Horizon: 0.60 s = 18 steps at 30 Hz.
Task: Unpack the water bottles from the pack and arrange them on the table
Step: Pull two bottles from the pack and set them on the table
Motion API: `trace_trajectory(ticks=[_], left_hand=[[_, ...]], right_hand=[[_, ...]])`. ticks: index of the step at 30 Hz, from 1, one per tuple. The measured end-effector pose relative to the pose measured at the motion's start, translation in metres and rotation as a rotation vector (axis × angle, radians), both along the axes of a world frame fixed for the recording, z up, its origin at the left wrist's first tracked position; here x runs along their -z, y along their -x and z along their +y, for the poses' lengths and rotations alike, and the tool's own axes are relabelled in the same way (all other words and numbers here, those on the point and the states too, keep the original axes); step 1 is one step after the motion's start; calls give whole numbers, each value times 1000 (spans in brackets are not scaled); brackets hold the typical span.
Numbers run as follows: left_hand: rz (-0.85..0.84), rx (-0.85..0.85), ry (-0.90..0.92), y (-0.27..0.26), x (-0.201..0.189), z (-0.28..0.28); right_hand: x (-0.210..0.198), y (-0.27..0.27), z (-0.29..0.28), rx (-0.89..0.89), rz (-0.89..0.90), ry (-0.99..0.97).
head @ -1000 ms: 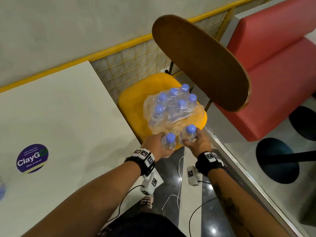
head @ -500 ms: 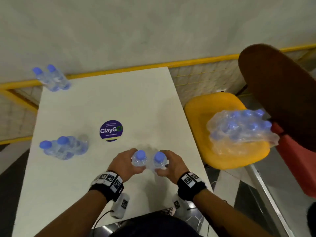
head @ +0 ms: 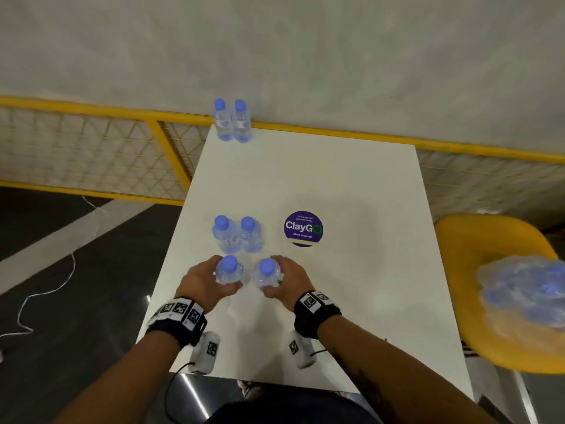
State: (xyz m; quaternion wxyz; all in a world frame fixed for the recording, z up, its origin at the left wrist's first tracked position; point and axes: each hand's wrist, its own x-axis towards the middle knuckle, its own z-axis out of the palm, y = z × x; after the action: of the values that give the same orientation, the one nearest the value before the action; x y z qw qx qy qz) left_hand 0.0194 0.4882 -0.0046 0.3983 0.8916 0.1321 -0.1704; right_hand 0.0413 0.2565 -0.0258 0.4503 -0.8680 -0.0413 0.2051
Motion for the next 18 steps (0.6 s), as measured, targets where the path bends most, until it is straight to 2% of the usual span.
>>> trace_trajectory(ticks=[7, 14, 18], left_hand=[[-6, -3, 105, -22, 18, 40], [7, 24, 139, -42, 22, 43], [22, 59, 119, -50, 19, 47]], right_hand=[[4, -16, 54, 92, 32, 17], [10, -24, 69, 157, 37, 16], [6, -30, 75, 125, -1, 75]])
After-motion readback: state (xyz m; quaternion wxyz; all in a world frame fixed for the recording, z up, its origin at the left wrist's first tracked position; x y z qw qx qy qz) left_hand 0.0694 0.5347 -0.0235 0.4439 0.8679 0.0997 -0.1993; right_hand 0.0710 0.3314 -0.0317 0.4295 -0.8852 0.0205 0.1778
